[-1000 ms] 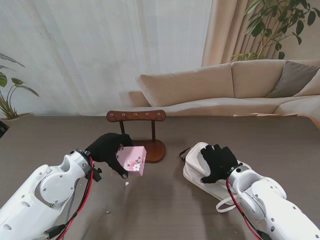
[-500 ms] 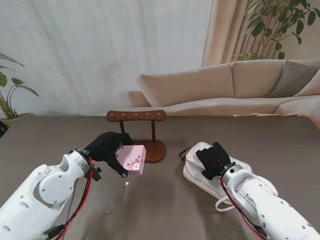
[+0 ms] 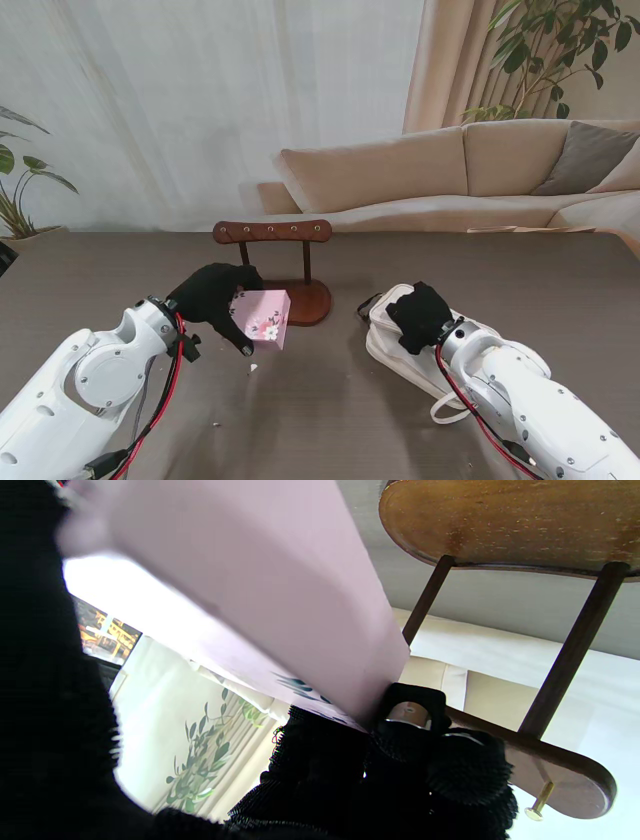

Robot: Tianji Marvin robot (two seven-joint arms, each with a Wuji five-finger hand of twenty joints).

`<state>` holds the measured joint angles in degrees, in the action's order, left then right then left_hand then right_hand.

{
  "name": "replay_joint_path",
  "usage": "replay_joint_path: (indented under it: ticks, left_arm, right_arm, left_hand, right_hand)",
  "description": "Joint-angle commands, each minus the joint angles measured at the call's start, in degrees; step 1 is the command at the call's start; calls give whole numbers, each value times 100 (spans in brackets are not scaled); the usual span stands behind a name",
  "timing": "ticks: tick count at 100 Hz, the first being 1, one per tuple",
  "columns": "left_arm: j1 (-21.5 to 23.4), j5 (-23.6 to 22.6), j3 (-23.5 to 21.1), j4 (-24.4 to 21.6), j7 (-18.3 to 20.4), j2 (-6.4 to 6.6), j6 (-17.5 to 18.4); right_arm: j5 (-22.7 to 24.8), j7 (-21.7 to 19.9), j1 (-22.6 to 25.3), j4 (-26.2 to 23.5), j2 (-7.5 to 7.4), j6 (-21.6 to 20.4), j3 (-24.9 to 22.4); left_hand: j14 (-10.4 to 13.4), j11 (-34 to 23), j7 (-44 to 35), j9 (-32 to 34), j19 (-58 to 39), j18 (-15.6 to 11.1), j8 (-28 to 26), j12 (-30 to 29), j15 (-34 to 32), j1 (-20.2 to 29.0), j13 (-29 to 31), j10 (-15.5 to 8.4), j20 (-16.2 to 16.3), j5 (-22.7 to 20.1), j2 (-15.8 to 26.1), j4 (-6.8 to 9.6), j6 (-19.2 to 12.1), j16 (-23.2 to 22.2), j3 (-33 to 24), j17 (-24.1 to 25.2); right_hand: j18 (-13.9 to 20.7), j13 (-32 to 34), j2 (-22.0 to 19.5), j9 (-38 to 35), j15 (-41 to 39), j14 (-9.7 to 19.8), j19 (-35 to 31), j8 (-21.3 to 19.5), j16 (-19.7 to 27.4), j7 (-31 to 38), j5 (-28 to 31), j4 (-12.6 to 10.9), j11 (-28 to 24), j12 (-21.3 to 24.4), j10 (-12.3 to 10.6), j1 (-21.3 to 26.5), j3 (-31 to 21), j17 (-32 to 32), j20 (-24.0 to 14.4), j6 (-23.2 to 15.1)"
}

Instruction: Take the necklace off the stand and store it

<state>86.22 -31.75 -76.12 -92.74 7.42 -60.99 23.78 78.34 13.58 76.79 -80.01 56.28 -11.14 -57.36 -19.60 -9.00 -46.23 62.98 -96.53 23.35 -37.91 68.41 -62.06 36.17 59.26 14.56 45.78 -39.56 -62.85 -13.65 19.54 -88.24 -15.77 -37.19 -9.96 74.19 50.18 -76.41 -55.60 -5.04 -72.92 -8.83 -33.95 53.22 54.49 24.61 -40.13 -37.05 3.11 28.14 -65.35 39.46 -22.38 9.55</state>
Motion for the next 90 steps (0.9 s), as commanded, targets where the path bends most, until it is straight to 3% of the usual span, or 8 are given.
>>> replay_joint_path:
  ticks: [1, 58, 90]
  left_arm:
    - [49, -19, -50, -99, 90, -13, -29]
    - [323, -156, -265, -351, -71, -37, -84]
    - [494, -271, -435, -630, -95, -38, -152]
  right_arm:
    - [-7, -29, -21, -18, 52, -100, 62]
    - [-695, 216, 15, -117, 198, -832, 44]
    - [-1189, 428, 62, -183, 326, -1322, 143]
  left_hand:
    - [1081, -2146, -4084, 1108, 433, -519, -584, 584, -719, 1384, 426, -267, -2, -413, 928, 541, 723, -113, -5516, 42]
    - [1071, -2147, -4082, 1111, 436, -512, -586, 585, -717, 1391, 424, -253, -1, -411, 939, 539, 723, -111, -5498, 45]
    - [1076, -2144, -4080, 1111, 436, -512, -584, 581, -709, 1391, 428, -259, -1, -409, 946, 540, 726, -106, -5499, 45]
  right_hand:
    - [141, 135, -408, -130, -412, 423, -316, -515, -165, 1184, 745, -642, -115, -282, -372, 1311, -1868, 463, -236, -2398]
    - [397, 145, -556, -68, -2089, 876, -517, -1379, -960, 1393, 954, -746, -739, -1009, -241, 1456, -1879, 1233, -891, -2470]
    - [384, 148, -604, -20, -2335, 1001, -522, -1527, -1131, 1443, 951, -755, -881, -1091, -181, 1490, -1854, 1401, -1035, -2434]
